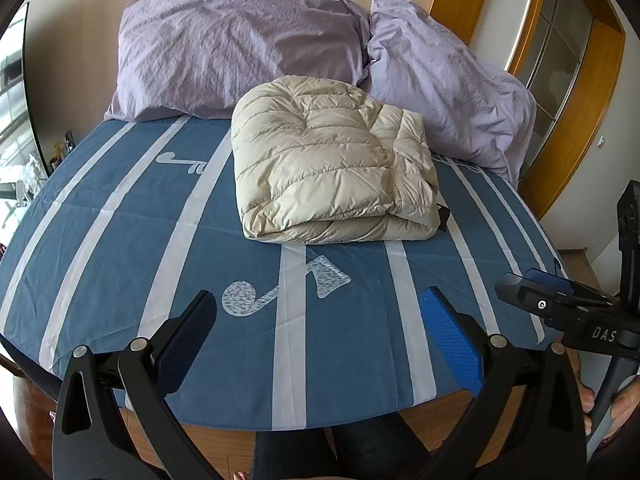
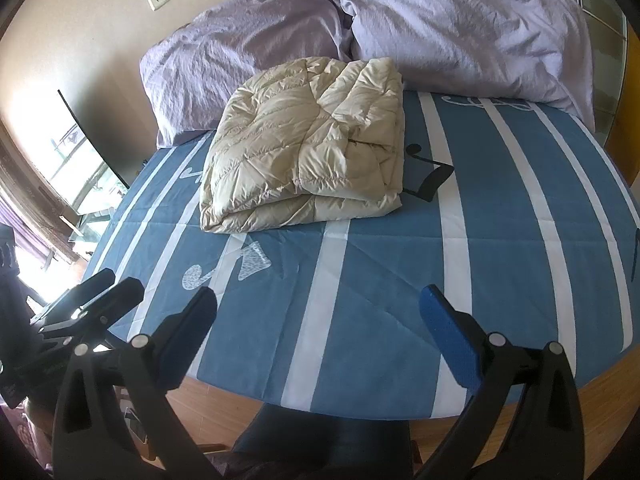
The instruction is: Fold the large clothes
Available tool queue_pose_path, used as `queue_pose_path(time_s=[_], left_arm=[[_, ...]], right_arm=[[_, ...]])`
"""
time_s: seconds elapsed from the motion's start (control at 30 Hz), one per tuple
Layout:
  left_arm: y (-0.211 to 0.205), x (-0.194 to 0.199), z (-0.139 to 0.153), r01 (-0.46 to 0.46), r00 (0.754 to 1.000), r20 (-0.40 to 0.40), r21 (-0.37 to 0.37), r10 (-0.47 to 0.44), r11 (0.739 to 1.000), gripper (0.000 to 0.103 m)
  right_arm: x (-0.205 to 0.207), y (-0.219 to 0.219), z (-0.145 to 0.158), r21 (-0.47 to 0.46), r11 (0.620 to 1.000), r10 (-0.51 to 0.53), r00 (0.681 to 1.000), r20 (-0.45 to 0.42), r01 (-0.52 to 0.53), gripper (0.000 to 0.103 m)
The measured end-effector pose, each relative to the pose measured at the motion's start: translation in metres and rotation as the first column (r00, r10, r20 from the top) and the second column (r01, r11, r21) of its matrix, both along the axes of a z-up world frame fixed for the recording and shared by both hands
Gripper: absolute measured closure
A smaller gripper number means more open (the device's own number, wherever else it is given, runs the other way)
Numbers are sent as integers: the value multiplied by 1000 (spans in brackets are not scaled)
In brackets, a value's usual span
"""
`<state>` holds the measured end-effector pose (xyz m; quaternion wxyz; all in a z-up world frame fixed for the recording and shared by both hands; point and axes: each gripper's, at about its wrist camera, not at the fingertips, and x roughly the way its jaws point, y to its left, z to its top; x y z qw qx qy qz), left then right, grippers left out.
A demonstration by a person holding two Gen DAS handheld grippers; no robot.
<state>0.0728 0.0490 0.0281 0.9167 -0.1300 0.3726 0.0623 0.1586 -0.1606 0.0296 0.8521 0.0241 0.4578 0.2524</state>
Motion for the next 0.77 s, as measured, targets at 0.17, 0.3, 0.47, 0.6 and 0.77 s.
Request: queue_pose_path(time_s=[0.17,0.3,0.47,0.6,0.77], left_arm=[[0,1,-1,0,1000,-1,0,0,1000,1],[0,1,-2,-3,1000,-5,3,3,1000,1],[0,2,-4,-4,1000,-7,5,4,1000,1],[0,2,-4,-4,1000,-7,3,4,1000,1],[1,3,-7,-5,1000,-13,2,5,1000,1]], right_arm=[[1,0,-1,0,1000,2,1000,-7,-2,2],[1,0,-3,1,1000,6,1000,-14,-6,2],[2,0,-4,2,1000,5,1000,-17,-5,2],[2,0,-6,1,1000,5,1000,-22,-5,2],[3,0,-8,1,1000,4,1000,-25,-4,2]])
